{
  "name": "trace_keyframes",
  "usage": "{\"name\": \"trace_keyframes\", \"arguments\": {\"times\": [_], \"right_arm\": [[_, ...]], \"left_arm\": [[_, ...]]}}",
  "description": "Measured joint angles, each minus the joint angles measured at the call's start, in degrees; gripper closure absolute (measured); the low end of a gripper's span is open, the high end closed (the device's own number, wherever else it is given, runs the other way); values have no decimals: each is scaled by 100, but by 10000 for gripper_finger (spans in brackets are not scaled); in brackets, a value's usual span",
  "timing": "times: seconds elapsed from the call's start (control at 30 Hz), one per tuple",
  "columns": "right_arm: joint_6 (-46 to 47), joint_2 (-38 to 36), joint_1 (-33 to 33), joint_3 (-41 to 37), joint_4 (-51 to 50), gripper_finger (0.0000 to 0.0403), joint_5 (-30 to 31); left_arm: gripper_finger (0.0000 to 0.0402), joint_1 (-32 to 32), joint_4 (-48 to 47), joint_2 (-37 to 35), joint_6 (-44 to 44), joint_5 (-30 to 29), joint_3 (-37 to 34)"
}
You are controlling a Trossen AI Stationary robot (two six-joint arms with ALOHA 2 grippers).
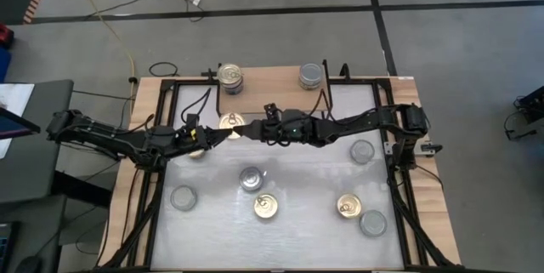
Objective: Stack canned seafood by type on shelf
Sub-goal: Put the blue pink tuna can on the shelf aligned with the stacked blue pink tuna cans
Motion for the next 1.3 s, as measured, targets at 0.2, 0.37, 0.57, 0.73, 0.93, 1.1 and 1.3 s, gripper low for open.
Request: {"name": "trace_keyframes", "arguments": {"times": [0.2,0.37,0.57,0.73,0.93,1.1,1.3], "right_arm": [[221,-2,0,0,-88,48,-5],[503,-6,0,0,-261,42,-5],[304,-7,-37,-4,-78,51,-74],[166,-7,-42,-4,62,83,-81],[151,-7,-42,-4,55,124,-79],[27,-7,-42,-9,48,152,-79],[64,-7,-42,-9,97,188,-79]], "left_arm": [[210,0,-35,0,2,-4,0],[210,0,-55,0,49,-67,0],[210,0,-101,0,55,-92,0],[210,0,-116,0,43,-92,0],[210,0,-116,0,26,-107,0],[210,0,-120,-2,33,-111,2],[209,-2,-200,-9,51,-90,2]]}}
